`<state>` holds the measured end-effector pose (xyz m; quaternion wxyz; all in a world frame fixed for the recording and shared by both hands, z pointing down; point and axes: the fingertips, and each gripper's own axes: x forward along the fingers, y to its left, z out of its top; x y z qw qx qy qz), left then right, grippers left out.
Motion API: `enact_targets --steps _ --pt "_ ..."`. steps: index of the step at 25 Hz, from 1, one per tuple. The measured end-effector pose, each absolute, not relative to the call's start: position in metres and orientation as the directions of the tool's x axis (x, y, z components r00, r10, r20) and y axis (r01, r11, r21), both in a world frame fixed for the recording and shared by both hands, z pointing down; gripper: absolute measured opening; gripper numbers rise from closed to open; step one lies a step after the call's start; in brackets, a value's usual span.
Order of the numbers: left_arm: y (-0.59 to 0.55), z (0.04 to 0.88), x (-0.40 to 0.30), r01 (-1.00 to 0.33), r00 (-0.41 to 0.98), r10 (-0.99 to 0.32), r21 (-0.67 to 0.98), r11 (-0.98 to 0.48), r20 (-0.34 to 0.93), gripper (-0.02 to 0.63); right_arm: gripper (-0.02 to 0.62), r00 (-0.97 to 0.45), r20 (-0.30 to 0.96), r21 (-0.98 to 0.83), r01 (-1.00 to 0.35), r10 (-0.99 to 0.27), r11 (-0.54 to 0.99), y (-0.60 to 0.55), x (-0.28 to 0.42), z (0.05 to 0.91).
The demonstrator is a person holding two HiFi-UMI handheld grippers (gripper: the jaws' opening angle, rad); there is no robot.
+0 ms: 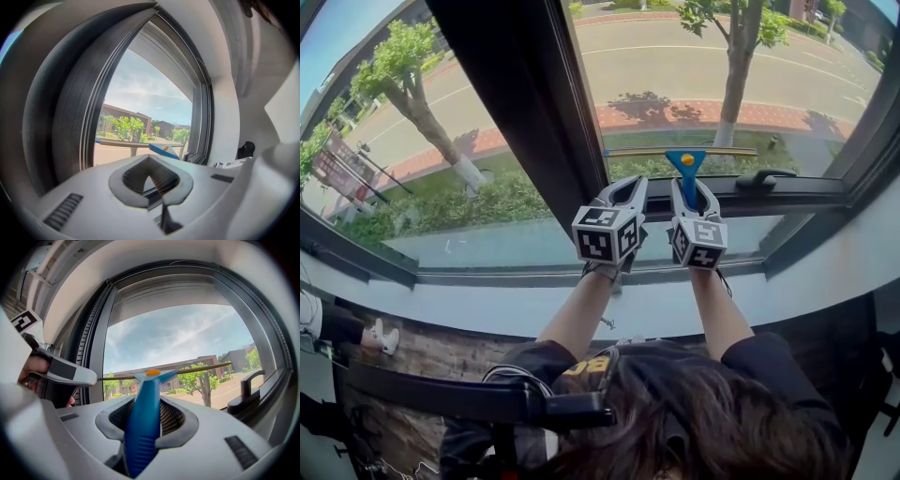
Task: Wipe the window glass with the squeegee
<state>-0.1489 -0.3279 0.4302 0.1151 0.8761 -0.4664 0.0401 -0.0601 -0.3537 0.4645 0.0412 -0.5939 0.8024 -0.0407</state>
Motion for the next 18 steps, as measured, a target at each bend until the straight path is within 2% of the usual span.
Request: enact_targets --steps 6,18 --pt "-0.327 0.437 -0.151 -0.828 0.559 -0.808 0.179 -0.531 0.187 0.002 0.133 -0.294 0.059 -0.117 -0.951 -0.954 0.286 -0.349 -0.061 0.483" --pt "-0.323 0.455 -0.149 -0.826 0.56 -0.8 0.212 -0.522 0.217 0.002 0.133 -0.29 0.124 -0.098 -0.955 -0.949 0.279 -0.35 -0.059 0.516"
